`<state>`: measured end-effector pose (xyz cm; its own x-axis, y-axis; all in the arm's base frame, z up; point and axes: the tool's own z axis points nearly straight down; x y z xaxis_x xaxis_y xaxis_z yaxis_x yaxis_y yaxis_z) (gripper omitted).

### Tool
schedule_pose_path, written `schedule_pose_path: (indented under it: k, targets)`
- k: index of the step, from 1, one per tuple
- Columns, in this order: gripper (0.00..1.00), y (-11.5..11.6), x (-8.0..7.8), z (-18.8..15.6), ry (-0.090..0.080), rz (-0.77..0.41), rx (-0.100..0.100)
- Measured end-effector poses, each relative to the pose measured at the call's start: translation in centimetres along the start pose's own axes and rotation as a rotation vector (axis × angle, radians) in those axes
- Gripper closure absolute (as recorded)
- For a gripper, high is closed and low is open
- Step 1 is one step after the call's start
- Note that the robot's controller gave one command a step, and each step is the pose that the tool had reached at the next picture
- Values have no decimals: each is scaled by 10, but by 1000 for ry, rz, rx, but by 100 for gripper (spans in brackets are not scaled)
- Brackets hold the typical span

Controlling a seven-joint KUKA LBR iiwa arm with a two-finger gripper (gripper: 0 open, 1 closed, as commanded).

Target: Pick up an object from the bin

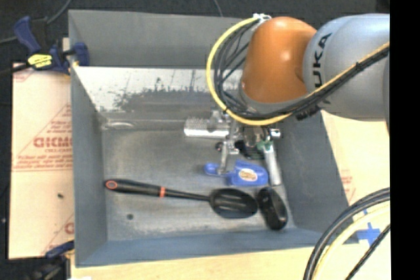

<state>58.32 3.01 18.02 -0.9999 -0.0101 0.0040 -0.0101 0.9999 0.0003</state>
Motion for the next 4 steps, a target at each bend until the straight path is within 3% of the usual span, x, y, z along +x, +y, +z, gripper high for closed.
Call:
schedule_pose_path:
  k: [1, 2, 3, 4]
  targets:
    - [0, 0, -1, -5, -8, 1, 0]
    - [0, -131, -48, 109, -14, 15, -5]
    - [0, -76, -43, 41, -14, -17, 0]
    - [0, -107, -62, 79, -21, -25, -3]
